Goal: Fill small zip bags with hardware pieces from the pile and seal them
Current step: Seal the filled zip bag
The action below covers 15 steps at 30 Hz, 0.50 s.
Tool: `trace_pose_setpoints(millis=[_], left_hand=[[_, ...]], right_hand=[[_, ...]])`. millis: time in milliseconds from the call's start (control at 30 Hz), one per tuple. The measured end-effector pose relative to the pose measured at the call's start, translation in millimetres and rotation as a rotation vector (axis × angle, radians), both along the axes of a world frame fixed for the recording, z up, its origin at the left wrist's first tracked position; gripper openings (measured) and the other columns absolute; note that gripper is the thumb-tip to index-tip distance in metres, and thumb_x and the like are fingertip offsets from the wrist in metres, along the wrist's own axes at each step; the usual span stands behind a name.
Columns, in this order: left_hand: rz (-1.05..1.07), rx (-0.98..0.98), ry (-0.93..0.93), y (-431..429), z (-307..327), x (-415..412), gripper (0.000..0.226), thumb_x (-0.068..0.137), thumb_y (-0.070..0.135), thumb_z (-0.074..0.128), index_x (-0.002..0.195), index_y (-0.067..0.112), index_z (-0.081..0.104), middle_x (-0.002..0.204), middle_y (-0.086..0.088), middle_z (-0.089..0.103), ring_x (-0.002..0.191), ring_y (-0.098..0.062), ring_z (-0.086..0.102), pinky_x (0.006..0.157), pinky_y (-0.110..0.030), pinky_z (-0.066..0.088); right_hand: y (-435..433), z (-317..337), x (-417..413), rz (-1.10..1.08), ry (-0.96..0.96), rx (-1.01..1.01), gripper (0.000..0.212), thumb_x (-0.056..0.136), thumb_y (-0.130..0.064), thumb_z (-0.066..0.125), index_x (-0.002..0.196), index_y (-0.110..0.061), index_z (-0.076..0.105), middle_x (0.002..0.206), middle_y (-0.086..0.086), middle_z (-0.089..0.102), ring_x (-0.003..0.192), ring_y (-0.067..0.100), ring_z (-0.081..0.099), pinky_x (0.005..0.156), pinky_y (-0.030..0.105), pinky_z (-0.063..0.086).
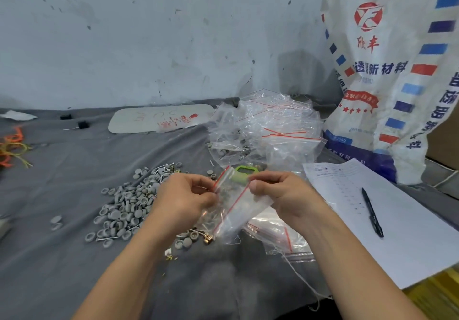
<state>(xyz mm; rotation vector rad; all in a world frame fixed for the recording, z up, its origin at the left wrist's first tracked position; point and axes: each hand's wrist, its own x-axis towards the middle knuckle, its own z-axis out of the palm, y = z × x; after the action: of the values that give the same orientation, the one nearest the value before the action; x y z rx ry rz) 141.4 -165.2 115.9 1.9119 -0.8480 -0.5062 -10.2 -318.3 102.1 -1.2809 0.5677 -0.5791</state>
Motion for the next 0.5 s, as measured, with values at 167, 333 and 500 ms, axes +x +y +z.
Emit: trace_pose_setpoints(millis=[167, 333, 500], left_hand=[[0.309, -0.119, -0.081, 28, 21, 35, 0.015, 0.078, 0.014, 0.085, 0.077, 0.026, 0.078, 0.066, 0.011, 0.074, 0.059, -0.003, 0.070, 0.060, -0.022, 0.048], [0.449, -0.284, 0.091, 77, 45, 95, 0.009, 0.085, 0.018, 0.077, 0.090, 0.010, 0.075, 0.074, -0.002, 0.077, 0.057, -0.011, 0.068, 0.047, -0.019, 0.049], [0.353, -0.201, 0.214, 114, 37, 121, 0.011, 0.096, 0.007, 0.060, 0.095, 0.005, 0.071, 0.078, -0.006, 0.078, 0.059, -0.012, 0.074, 0.046, -0.015, 0.052]], right_hand=[[-19, 2, -5, -0.273, -0.038, 0.374, 0.015, 0.087, 0.009, 0.068, 0.078, -0.002, 0.074, 0.060, 0.004, 0.067, 0.043, 0.005, 0.059, 0.041, 0.015, 0.047], [-42, -16, -28, -0.357, 0.244, 0.015, 0.012, 0.083, 0.005, 0.074, 0.081, -0.006, 0.078, 0.073, 0.008, 0.074, 0.055, 0.010, 0.065, 0.050, 0.020, 0.052], [-48, -26, -36, -0.432, 0.570, -0.344, 0.025, 0.076, -0.008, 0.081, 0.097, -0.021, 0.080, 0.076, -0.003, 0.078, 0.079, 0.017, 0.075, 0.083, 0.038, 0.060]])
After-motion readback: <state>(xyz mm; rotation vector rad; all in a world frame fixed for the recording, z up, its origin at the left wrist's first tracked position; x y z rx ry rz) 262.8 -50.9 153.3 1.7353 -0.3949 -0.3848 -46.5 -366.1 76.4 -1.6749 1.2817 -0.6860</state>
